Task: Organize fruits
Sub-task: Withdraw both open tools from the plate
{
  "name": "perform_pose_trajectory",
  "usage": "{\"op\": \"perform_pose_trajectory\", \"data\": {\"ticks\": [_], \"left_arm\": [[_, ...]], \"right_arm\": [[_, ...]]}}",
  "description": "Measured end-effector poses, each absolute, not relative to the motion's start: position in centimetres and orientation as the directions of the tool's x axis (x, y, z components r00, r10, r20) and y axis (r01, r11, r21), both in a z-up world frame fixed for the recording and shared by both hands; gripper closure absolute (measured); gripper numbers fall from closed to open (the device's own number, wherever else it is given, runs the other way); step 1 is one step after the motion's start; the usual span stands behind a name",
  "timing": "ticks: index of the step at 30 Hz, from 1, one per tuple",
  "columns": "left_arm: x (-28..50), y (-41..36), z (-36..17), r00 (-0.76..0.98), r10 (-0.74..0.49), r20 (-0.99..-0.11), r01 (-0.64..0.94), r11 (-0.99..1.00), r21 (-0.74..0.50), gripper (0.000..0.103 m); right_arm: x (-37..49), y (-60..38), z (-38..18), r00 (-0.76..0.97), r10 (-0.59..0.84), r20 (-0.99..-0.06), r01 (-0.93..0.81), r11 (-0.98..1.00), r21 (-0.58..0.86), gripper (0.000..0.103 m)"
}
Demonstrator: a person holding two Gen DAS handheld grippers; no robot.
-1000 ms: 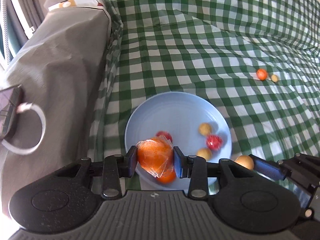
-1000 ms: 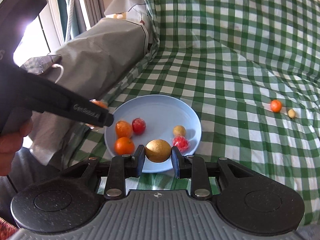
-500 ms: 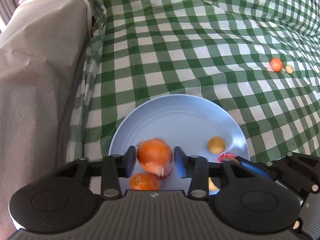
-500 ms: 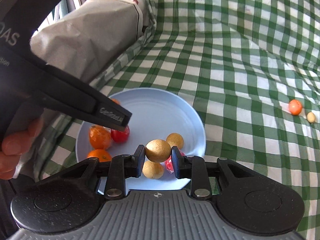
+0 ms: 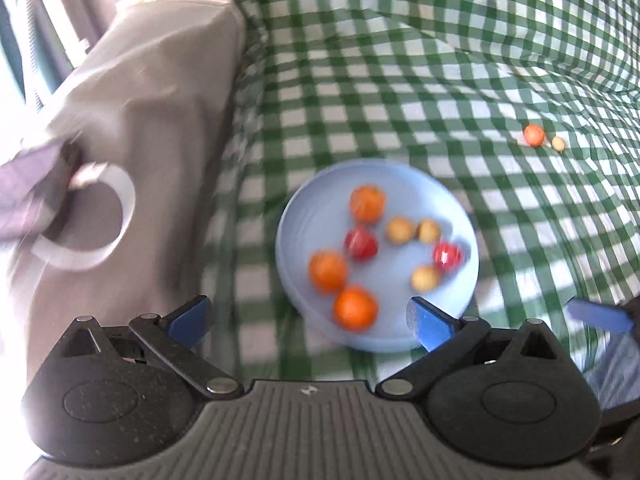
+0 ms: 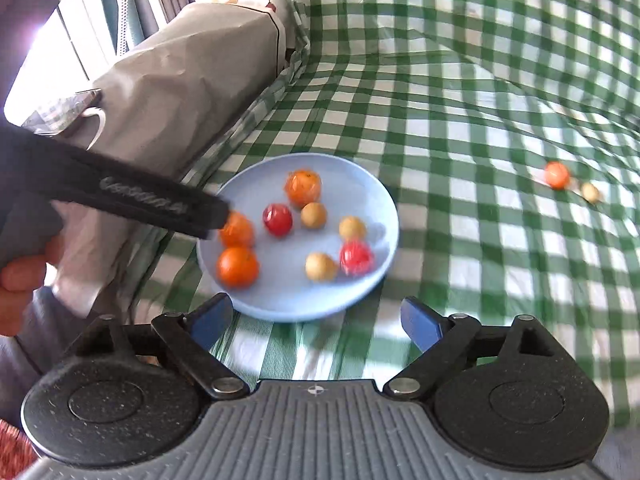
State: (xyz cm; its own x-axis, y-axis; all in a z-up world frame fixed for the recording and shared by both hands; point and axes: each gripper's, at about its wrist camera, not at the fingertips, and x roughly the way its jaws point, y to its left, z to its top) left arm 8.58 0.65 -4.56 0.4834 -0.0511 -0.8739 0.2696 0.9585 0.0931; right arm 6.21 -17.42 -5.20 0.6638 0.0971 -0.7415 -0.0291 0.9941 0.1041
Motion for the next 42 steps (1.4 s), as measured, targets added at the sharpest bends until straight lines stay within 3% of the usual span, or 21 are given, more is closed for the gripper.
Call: {"op": "perform_pose_trajectory", "data": {"ticks": [6, 19, 42], "left_arm": [[3.5, 2.1, -4.0, 0.501, 0.008, -0.865, 0.231, 0.963, 0.142, 0.000], [-2.5, 1.5, -1.1, 0.598, -0.018, -0.801, 0.265, 0.948, 0.177, 0.000], [-3.8, 2.0, -0.1, 0.626, -0.012, -0.779, 0.254, 0.949, 0.189, 0.000]], "right_arm": [[1.2, -16.2, -3.1, 0.740, 0.014, -0.672, 0.018, 0.999, 0.041, 0.007], [-5.0, -16.4, -0.3, 0.824, -0.031, -0.566, 0.049, 0.999, 0.017, 0.003], [-7.0, -14.7, 0.5, 0.847, -0.037, -0.530, 0.037, 0.999, -0.011, 0.003]]}}
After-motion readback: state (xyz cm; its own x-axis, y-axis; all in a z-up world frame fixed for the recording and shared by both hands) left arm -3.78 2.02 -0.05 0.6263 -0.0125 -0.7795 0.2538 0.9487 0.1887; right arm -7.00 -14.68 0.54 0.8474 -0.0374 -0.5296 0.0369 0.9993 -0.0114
